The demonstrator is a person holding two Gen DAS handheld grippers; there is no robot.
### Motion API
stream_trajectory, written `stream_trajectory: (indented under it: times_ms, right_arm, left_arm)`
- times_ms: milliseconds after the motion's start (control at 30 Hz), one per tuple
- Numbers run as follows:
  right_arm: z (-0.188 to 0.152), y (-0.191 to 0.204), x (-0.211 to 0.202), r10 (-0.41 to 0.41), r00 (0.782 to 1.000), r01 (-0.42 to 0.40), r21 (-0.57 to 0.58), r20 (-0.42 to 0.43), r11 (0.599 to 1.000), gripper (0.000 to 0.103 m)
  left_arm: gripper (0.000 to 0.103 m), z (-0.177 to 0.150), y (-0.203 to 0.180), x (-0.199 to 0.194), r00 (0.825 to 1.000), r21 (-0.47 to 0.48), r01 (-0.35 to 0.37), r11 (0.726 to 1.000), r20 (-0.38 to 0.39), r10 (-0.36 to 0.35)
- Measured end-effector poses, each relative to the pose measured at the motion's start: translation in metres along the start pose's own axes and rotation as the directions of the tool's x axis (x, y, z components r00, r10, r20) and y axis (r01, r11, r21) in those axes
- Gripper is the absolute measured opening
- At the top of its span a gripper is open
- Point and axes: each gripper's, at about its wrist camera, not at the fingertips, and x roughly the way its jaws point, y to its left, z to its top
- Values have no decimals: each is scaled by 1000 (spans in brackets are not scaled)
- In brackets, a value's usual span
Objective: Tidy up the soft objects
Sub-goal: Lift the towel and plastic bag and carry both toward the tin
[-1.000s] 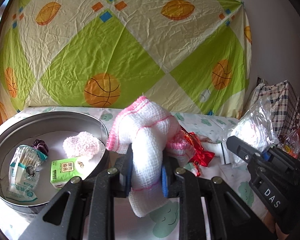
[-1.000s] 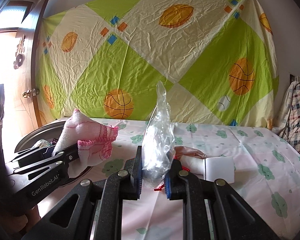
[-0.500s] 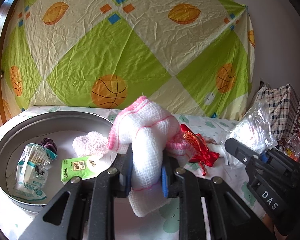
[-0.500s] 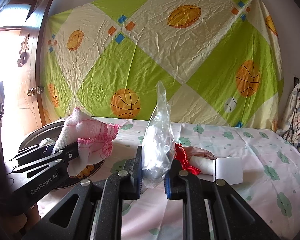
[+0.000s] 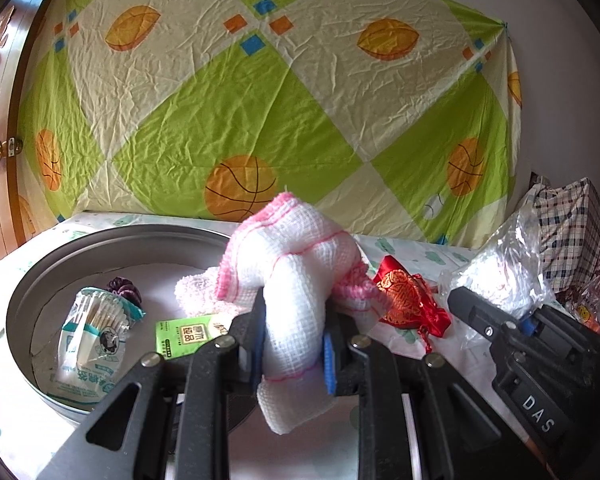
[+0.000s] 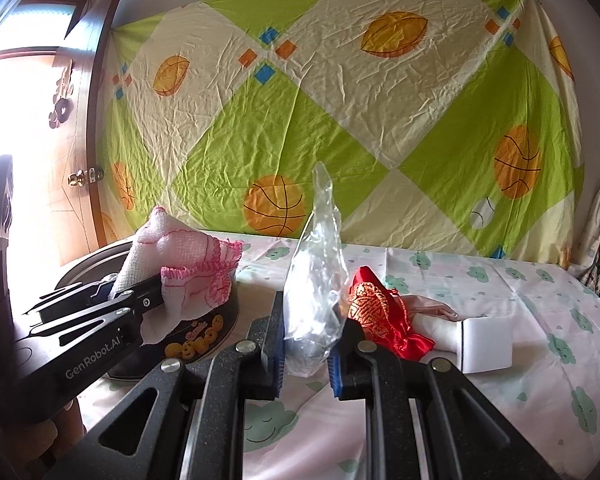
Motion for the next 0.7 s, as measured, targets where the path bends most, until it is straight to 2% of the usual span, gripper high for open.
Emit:
stream_trajectory:
  times_ms: [700]
  right_arm:
    - [2, 36, 11, 58, 998, -59, -45, -17, 997, 19]
  left_arm:
    - [21, 3, 27, -7, 999, -22, -34, 999, 8, 34]
